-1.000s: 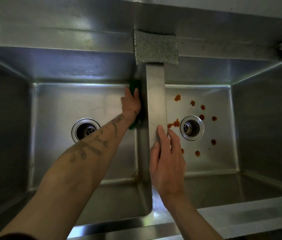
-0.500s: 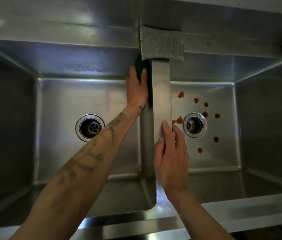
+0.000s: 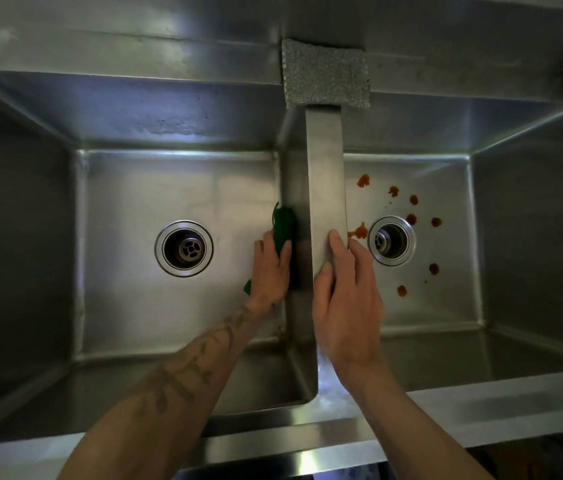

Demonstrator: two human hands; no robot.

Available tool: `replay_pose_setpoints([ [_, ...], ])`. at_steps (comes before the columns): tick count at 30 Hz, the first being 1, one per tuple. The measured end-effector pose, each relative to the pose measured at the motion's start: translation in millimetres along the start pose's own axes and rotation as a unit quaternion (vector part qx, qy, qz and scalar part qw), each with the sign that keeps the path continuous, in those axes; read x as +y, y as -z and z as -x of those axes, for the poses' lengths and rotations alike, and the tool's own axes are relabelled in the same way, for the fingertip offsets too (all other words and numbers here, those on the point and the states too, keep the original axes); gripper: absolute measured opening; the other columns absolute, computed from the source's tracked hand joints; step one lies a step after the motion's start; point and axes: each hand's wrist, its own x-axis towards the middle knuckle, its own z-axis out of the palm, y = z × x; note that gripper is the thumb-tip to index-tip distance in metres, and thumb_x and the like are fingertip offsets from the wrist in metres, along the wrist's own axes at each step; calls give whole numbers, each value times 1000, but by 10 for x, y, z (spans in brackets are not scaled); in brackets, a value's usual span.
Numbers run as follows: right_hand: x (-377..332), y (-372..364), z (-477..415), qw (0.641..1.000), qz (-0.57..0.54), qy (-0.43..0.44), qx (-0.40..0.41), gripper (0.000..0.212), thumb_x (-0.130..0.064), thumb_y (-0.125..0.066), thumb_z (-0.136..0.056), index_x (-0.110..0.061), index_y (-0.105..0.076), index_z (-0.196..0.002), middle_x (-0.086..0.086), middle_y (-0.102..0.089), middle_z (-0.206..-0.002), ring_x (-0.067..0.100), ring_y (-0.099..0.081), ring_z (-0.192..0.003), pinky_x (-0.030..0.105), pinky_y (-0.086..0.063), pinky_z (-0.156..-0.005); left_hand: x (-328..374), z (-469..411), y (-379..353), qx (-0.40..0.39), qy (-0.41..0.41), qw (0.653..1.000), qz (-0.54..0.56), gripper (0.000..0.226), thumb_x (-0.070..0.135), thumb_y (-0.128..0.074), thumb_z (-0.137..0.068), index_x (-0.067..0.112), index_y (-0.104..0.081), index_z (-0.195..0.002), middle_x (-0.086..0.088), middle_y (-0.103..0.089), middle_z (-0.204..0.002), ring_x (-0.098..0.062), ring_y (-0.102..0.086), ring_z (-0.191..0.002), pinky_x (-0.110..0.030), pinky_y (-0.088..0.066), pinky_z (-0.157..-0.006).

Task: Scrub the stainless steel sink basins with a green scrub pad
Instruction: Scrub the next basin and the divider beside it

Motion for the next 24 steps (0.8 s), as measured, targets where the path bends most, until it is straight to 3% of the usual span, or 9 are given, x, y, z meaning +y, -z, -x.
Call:
replay_pose_setpoints([
  [2,-10,14,2,1000,0,-2,-6,54,-45,-22,-112,-17,-46,-151,13,-50,-147,24,-59,-124,44,-60,-93,-46,168,-35,-13,47,999,14,33,33,-43,-116,12,-44,-140,-5,-46,-118,-19,-53,-99,-38,-47,-91],
  [6,-19,22,7,1000,-5,-9,-12,52,-40,-28,-110,-16,-47,-152,14,-51,-147,25,-59,-124,45,-59,-93,84,402,64,-71,132,987,50,30,37,-38,-117,15,-42,-138,-17,-57,-131,-37,-63,-115,-54,-56,-103],
  [9,-19,22,4,1000,-5,-14,-10,52,-43,-26,-110,-18,-46,-152,13,-51,-148,25,-58,-126,46,-59,-96,272,683,213,-98,134,978,127,26,42,-37,-117,24,-43,-134,-14,-63,-129,-25,-66,-108,-35,-60,-84],
  [12,9,10,7,1000,-18,-9,-7,48,-41,-29,-110,-21,-44,-151,9,-49,-147,21,-58,-122,41,-58,-95,560,913,355,-79,116,967,211,24,45,-41,-115,28,-49,-129,-11,-69,-118,-17,-69,-93,-24,-59,-66],
  [15,32,14,-1,999,-49,-10,-20,42,-34,-34,-112,-22,-42,-151,6,-46,-146,18,-54,-123,41,-56,-98,920,1042,482,-35,63,976,206,13,43,-44,-114,33,-52,-116,-13,-69,-112,-19,-69,-89,-37,-63,-75],
  [19,48,155,0,992,-117,-29,-44,48,-45,-29,-111,-27,-43,-153,1,-38,-156,15,-41,-140,47,-40,-116,1354,1208,565,10,-3,984,179,9,42,-46,-113,37,-51,-118,0,-67,-105,-11,-69,-88,-37,-64,-78],
  [21,42,324,-9,982,-180,-11,-62,47,-52,-26,-110,-40,-37,-154,-11,-33,-159,6,-35,-145,42,-32,-121,1549,1278,533,33,-23,985,167,13,42,-49,-112,33,-53,-121,1,-68,-105,-17,-70,-94,-39,-64,-83],
  [24,82,637,-101,960,-263,25,-92,43,-55,-27,-109,-50,-32,-151,-23,-36,-153,1,-41,-140,29,-35,-115,1821,1364,360,48,-45,983,170,13,43,-51,-112,35,-57,-120,3,-73,-107,-16,-73,-101,-34,-64,-87],
])
